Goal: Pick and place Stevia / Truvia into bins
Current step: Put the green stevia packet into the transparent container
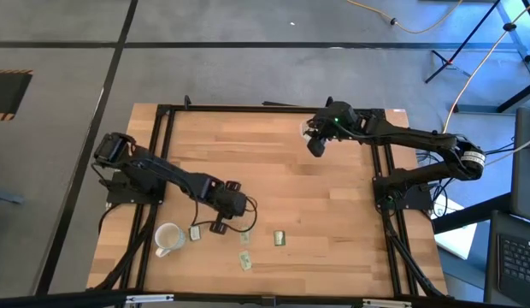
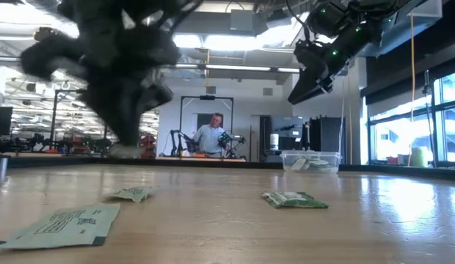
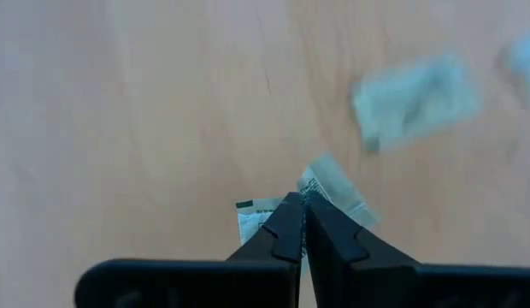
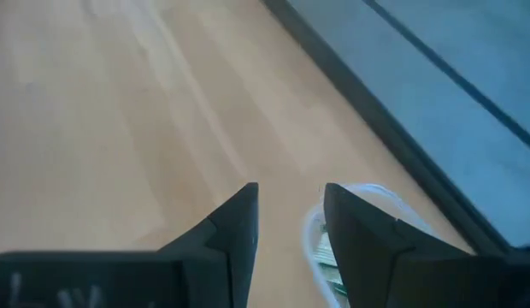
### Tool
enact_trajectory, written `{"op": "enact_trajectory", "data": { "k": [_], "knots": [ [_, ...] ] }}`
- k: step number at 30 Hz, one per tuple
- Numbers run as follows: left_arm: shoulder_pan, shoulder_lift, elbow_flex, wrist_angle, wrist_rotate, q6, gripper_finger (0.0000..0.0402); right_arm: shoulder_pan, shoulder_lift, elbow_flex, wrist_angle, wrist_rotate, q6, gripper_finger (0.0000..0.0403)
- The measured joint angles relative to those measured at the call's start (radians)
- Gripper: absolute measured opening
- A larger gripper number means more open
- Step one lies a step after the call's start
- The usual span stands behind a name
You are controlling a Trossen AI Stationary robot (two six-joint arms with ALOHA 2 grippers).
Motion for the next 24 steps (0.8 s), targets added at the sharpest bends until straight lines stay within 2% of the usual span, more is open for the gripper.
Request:
{"op": "enact_trajectory", "data": {
  "k": [4,7,9,12,16,20,24],
  "knots": [
    [0.054,-0.050,0.033,0.022,0.003,0.089,0.0003,0.006,0.000,0.000,0.036,-0.120,-0.084,0.0138],
    [0.104,-0.104,0.043,0.148,0.047,0.215,0.0003,0.029,0.000,0.000,0.077,-0.207,-0.213,0.0138],
    [0.147,-0.122,0.043,0.235,0.139,0.298,0.0003,0.053,0.000,0.000,0.110,-0.243,-0.305,0.0138],
    [0.227,-0.141,0.043,0.381,0.336,0.392,0.0003,0.099,0.000,0.000,0.159,-0.280,-0.424,0.0138],
    [0.344,-0.143,0.044,0.510,0.577,0.445,0.0003,0.162,0.000,0.000,0.212,-0.352,-0.522,0.0138],
    [0.429,-0.143,0.044,0.580,0.738,0.487,0.0003,0.222,0.001,0.000,0.262,-0.426,-0.559,0.0138],
    [0.480,-0.143,0.044,0.652,0.881,0.529,0.0003,0.278,0.003,0.000,0.346,-0.440,-0.561,0.0138]
  ]
}}
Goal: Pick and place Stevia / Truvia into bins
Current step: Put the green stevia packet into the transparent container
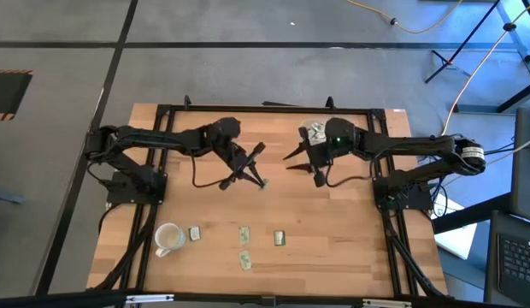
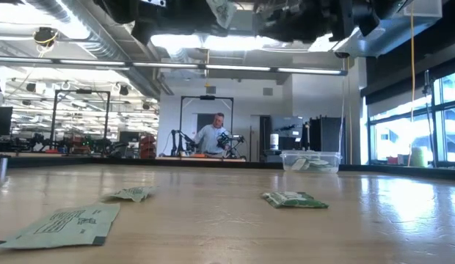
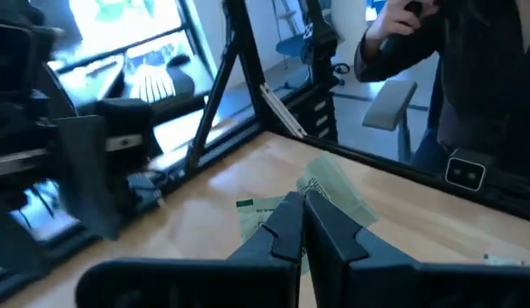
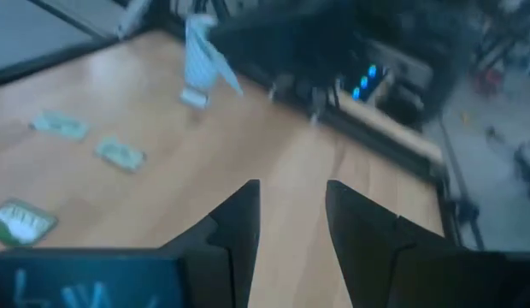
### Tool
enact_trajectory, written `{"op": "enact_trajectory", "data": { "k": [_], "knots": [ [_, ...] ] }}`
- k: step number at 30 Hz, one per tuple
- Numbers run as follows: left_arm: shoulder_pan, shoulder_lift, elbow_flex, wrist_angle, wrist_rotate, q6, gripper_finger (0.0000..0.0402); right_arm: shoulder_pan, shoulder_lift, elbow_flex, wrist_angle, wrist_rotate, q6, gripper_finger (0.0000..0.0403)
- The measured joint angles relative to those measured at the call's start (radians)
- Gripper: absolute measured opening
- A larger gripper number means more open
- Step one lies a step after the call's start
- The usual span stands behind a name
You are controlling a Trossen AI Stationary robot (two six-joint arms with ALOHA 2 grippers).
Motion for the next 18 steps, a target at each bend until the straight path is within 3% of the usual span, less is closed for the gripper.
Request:
{"op": "enact_trajectory", "data": {
  "k": [12,18],
  "knots": [
    [0.029,0.018,0.002,0.064,0.043,0.038,0.0003,0.100,0.150,0.000,0.329,-0.002,-0.012,0.0138],
    [0.037,0.018,0.002,0.063,0.042,0.031,0.0003,0.124,0.178,0.000,0.386,-0.001,-0.012,0.0138]
  ]
}}
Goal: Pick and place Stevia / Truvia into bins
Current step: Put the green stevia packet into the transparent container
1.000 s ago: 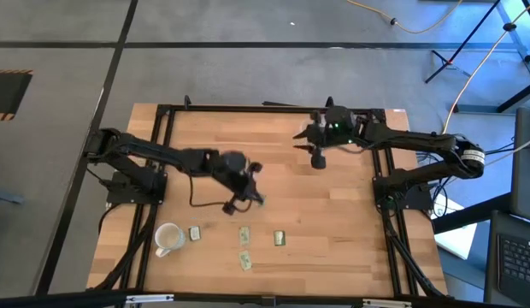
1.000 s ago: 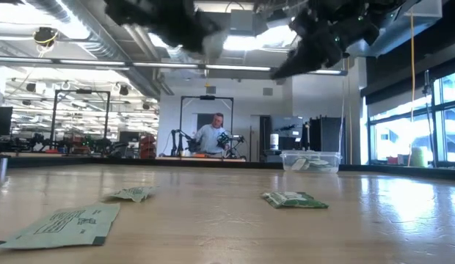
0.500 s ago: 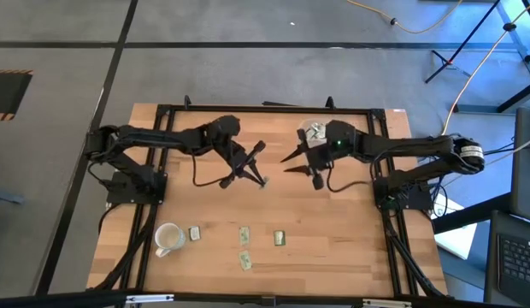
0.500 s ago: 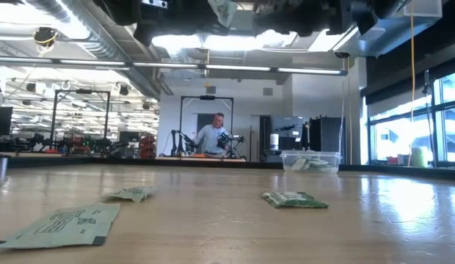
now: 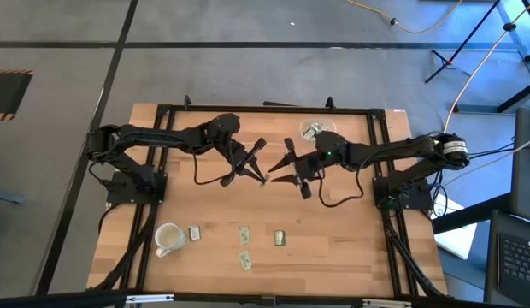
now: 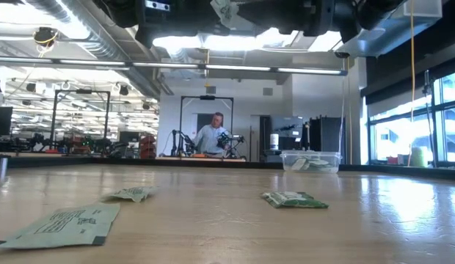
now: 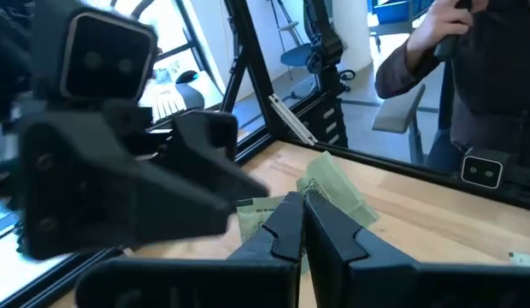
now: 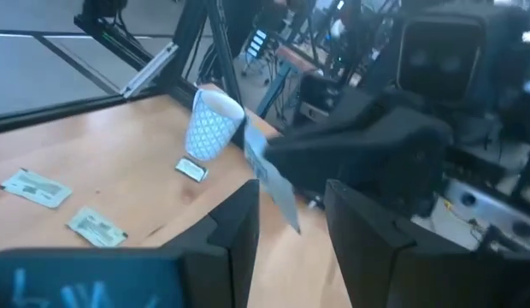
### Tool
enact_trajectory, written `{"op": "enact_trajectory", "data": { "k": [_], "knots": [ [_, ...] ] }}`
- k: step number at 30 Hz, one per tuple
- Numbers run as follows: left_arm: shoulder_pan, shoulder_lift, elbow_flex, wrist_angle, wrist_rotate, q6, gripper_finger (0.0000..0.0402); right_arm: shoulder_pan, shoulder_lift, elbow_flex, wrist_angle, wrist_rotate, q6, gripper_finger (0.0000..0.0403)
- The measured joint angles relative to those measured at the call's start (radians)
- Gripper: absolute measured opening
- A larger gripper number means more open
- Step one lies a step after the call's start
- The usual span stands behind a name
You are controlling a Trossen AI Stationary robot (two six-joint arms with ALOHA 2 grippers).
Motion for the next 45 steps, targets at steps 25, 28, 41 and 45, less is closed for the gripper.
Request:
{"op": "enact_trajectory", "data": {
  "k": [25,28,41,45],
  "knots": [
    [-0.009,0.000,0.000,0.057,0.004,0.000,0.0003,0.025,0.000,0.000,0.011,0.000,0.000,0.0066],
    [-0.009,0.000,0.000,0.060,-0.002,0.000,0.0004,0.025,0.000,0.000,0.011,0.002,0.001,0.0040],
    [0.019,-0.025,0.000,0.031,-0.047,-0.063,0.0075,0.024,-0.020,0.001,-0.026,0.106,0.037,0.0002],
    [0.053,-0.064,0.000,-0.039,-0.102,-0.062,0.0098,0.020,-0.072,0.001,-0.105,0.123,0.099,0.0002]
  ]
}}
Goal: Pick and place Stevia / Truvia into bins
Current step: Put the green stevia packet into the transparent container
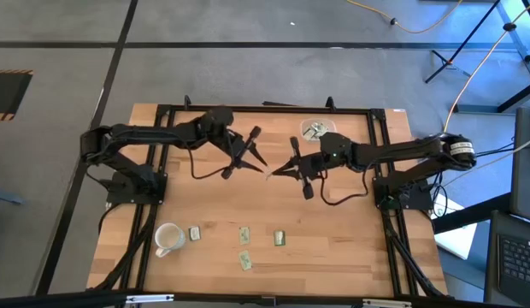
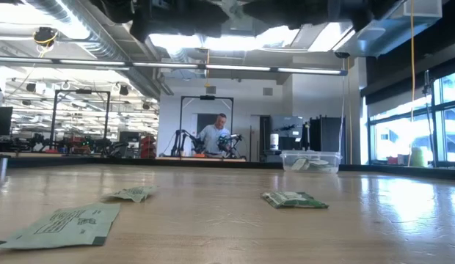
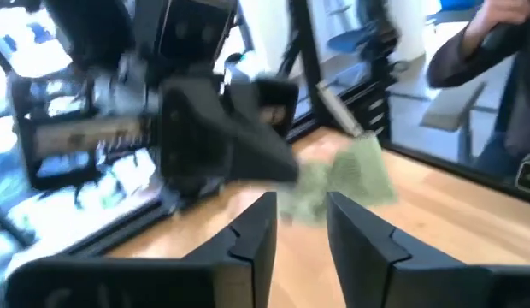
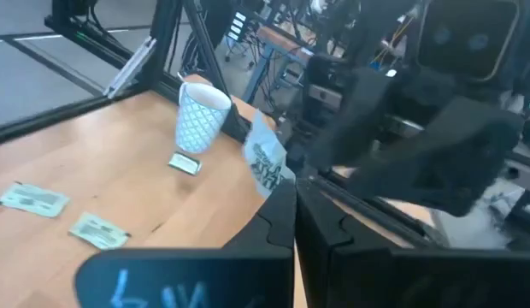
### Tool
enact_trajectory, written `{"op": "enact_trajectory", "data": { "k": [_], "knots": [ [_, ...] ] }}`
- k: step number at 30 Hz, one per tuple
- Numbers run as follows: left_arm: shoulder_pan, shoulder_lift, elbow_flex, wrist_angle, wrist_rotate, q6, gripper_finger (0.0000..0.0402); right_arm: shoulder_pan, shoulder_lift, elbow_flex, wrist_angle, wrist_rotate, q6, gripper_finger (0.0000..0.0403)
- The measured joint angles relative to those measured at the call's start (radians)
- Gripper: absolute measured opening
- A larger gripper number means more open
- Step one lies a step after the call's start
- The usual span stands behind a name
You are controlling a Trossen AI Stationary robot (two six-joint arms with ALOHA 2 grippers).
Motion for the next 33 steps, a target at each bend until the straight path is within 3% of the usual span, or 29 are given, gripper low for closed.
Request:
{"op": "enact_trajectory", "data": {
  "k": [4,7,12,16,20,24,33],
  "knots": [
    [0.027,-0.038,0.000,-0.098,-0.081,0.004,0.0104,-0.030,-0.073,0.000,-0.150,0.161,0.064,0.0001],
    [0.033,-0.053,0.000,-0.210,-0.202,0.032,0.0100,-0.088,-0.123,0.000,-0.286,0.303,0.149,0.0001],
    [-0.004,-0.054,0.000,-0.346,-0.422,0.069,0.0095,-0.263,-0.152,0.000,-0.495,0.336,0.380,0.0001],
    [-0.048,-0.045,0.000,-0.401,-0.569,0.055,0.0096,-0.409,-0.114,0.000,-0.619,0.332,0.459,0.0000],
    [-0.078,-0.047,0.000,-0.419,-0.612,0.033,0.0097,-0.523,-0.046,0.000,-0.662,0.323,0.485,0.0000],
    [-0.095,-0.046,0.000,-0.429,-0.615,-0.011,0.0093,-0.610,0.025,0.000,-0.682,0.227,0.485,0.0000],
    [-0.097,-0.046,0.000,-0.512,-0.612,-0.074,0.0097,-0.705,0.125,0.000,-0.685,0.201,0.481,0.0001]
  ]
}}
